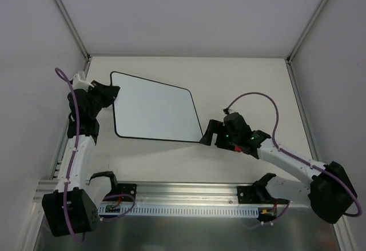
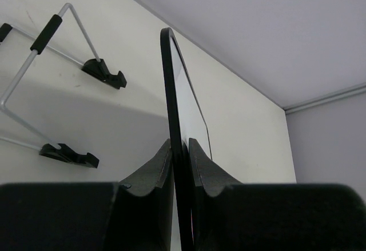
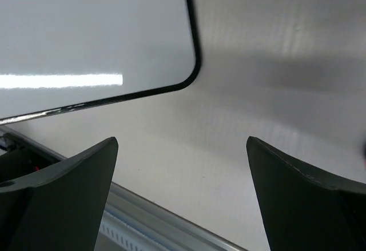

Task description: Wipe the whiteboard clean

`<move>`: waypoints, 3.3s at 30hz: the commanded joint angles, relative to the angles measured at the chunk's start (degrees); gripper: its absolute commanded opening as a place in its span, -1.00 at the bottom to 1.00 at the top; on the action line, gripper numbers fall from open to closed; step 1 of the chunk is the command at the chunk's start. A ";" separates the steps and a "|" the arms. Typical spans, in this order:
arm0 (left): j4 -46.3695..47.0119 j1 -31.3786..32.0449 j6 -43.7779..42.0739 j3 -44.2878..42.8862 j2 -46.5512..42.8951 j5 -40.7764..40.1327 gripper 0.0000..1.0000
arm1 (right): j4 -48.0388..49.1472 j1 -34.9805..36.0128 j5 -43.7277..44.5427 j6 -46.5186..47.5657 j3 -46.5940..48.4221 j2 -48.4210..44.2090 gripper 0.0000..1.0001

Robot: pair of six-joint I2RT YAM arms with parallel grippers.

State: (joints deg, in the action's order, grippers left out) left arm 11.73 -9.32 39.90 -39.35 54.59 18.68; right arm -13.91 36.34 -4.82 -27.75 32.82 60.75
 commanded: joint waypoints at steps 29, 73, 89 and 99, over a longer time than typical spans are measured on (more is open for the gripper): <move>7.79 3.17 -6.23 6.74 -6.07 -1.90 -1.00 | 32.81 13.50 5.70 -25.87 6.64 24.33 0.98; -10.94 5.10 -22.94 9.91 -7.74 28.96 -1.00 | 32.63 3.92 -6.25 -11.36 14.65 34.35 0.96; -2.07 5.19 -11.44 8.24 -10.47 17.63 -1.00 | 24.92 2.95 -7.49 -1.00 9.20 21.44 0.96; 13.49 5.19 -1.85 9.03 -11.17 6.48 -1.00 | 10.84 -6.26 -8.27 11.30 11.29 9.56 0.98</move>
State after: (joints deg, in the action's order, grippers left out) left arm 12.19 -4.08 35.75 -29.08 45.45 33.32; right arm 3.07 32.40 -12.47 -22.41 42.02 72.10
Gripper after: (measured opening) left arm 0.126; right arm 0.991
